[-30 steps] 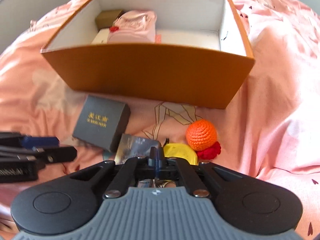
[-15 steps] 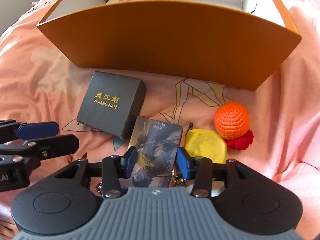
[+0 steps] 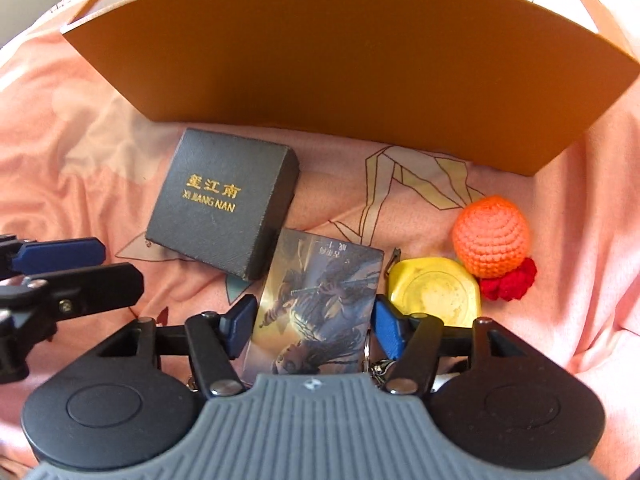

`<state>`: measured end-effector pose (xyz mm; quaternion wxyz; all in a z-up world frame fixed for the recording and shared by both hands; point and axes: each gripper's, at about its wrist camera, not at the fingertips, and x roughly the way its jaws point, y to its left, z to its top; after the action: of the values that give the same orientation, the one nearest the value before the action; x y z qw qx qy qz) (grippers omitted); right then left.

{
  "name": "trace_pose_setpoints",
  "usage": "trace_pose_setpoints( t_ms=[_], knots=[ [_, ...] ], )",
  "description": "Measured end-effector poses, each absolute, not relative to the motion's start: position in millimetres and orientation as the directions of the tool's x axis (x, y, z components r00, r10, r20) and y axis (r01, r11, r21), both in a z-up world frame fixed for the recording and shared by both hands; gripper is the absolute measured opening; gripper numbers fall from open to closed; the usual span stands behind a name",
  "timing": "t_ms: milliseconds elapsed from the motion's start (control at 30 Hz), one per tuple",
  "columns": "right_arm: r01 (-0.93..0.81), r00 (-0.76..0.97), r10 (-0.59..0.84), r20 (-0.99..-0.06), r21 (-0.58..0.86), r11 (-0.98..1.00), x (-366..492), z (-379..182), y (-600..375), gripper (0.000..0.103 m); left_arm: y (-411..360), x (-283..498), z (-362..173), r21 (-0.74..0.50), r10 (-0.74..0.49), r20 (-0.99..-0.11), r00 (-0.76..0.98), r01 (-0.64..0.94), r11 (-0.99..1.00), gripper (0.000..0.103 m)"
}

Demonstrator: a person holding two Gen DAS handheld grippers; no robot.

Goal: Organize objects
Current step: 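Grasp the black XI JIANG NAN box with the left tool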

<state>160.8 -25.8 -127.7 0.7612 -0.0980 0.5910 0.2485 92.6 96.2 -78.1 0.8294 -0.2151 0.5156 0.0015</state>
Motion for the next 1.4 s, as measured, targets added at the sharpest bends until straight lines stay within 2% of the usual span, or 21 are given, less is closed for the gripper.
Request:
trace_pose_setpoints(
  t_ms=[200, 400, 633, 833, 1000, 1400],
  knots=[
    [-0.488, 0.249, 0.303, -0.92, 0.151, 0.86, 155.7, -100.1, -39.5, 0.064, 95.8, 94.9, -75.9, -0.367, -0.229, -0.846, 0.482, -0.213, 0.906, 0.067],
    [-0.468, 0.334, 0.317, -0.888, 0.136, 0.873, 168.6, -76.2, -55.7, 0.064, 87.5, 103.7, -71.4, -0.366, -0.233, -0.835, 0.499, -0.188, 0.911, 0.085],
    [-0.443, 0.353, 0.325, -0.877, 0.149, 0.884, 184.3, -71.9, -71.5, 0.064, 70.4, 122.1, -70.9, -0.312, -0.195, -0.837, 0.511, -0.154, 0.937, 0.088],
    [-0.441, 0.342, 0.354, -0.87, 0.184, 0.878, 186.7, -77.9, -73.9, 0.064, 65.3, 135.0, -82.9, -0.273, -0.167, -0.865, 0.472, -0.166, 0.948, 0.089],
    [-0.425, 0.325, 0.378, -0.867, 0.223, 0.877, 191.9, -84.5, -79.2, 0.064, 62.0, 143.5, -94.9, -0.204, -0.098, -0.89, 0.445, -0.198, 0.959, 0.089],
    [-0.415, 0.302, 0.412, -0.86, 0.27, 0.869, 195.7, -92.8, -83.7, 0.064, 50.5, 154.8, -111.0, -0.132, -0.045, -0.907, 0.418, -0.181, 0.975, 0.091]
  ],
)
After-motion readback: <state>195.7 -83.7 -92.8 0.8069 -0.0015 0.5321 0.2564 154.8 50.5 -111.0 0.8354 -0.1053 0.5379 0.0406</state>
